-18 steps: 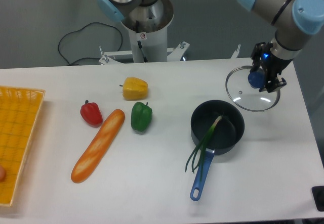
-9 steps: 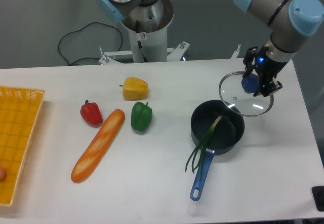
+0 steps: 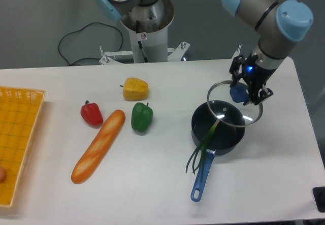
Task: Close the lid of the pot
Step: 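Carry the glass lid in the gripper over the black saucepan, then lower the glass lid onto the saucepan rim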
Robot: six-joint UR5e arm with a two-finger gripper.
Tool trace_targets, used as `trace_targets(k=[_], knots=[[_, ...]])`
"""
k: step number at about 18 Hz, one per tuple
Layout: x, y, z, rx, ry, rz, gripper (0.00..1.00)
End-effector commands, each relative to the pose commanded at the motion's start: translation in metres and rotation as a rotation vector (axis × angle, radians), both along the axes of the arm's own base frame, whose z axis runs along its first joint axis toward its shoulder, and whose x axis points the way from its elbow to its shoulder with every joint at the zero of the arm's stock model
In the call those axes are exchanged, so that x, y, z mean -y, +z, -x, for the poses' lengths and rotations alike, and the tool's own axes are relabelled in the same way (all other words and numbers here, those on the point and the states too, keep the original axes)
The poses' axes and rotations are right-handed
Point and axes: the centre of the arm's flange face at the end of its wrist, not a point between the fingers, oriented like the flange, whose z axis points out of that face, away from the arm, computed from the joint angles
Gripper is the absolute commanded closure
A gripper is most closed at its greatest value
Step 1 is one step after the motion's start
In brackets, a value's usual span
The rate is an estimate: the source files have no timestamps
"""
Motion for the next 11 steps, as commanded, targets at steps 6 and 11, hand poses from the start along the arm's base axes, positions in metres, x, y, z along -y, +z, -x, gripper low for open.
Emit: trace_targets(k=[6, 11], knots=[[-0.012, -0.014, -0.005, 0.028, 0.044, -0.040, 0.45], [-0.010, -0.033, -0.013, 0.061, 0.035, -0.026, 0.45]])
